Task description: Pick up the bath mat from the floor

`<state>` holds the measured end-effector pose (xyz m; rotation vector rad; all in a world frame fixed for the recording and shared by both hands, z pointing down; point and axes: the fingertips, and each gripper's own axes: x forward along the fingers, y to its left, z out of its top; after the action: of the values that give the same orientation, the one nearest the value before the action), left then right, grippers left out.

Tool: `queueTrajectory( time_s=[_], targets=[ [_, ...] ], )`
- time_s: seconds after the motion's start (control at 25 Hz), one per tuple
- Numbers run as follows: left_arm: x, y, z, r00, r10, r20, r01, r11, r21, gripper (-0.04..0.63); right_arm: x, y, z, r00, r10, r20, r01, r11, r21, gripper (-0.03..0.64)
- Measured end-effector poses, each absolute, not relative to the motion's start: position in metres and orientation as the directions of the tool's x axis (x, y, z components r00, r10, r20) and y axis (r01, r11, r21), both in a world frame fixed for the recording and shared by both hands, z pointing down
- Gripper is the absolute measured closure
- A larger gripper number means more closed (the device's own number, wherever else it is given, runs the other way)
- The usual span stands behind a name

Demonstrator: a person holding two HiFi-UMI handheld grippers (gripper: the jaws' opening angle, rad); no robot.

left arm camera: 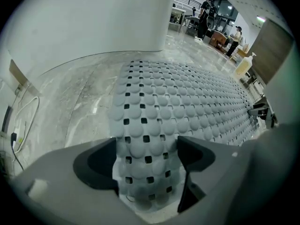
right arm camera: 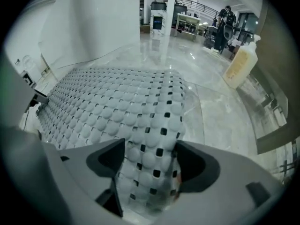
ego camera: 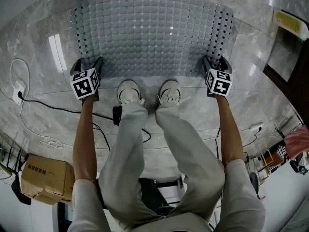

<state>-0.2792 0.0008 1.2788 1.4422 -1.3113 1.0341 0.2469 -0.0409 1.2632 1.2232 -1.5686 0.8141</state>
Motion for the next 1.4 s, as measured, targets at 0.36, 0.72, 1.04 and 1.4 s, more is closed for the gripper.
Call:
queueTrajectory(
  time_s=[0.36,0.72,1.04,1.4],
  targets=[
    [-0.244,-0.002,1.271,0.154,-0.267,0.951,-0.984,-0.127,0.124,0.443,0.265,-0.044,1.273,-0.049,-0.275,0.96,-0.976,0.217,0.013,0.229],
    [-0.227,-0.004,1.262,0.266,-0.313,0.912,-0.964,-0.084,0.253,0.549,0.263,-0.04,1.275,-0.124,-0.215,0.969,-0.985,0.146,-0.094,0.26],
    [-0.221,-0.006,1.238,0.286,-0.296,0.911,-0.958,-0.068,0.279,0.549,0.219,-0.036,1.262,-0.187,-0.113,0.976,-0.953,0.261,-0.152,0.56],
    [-0.189,-0.018,1.159,0.366,-0.292,0.884,-0.931,-0.106,0.35,0.551,0.183,-0.042,1.169,-0.281,-0.172,0.944,-0.937,0.261,-0.231,0.566]
  ],
)
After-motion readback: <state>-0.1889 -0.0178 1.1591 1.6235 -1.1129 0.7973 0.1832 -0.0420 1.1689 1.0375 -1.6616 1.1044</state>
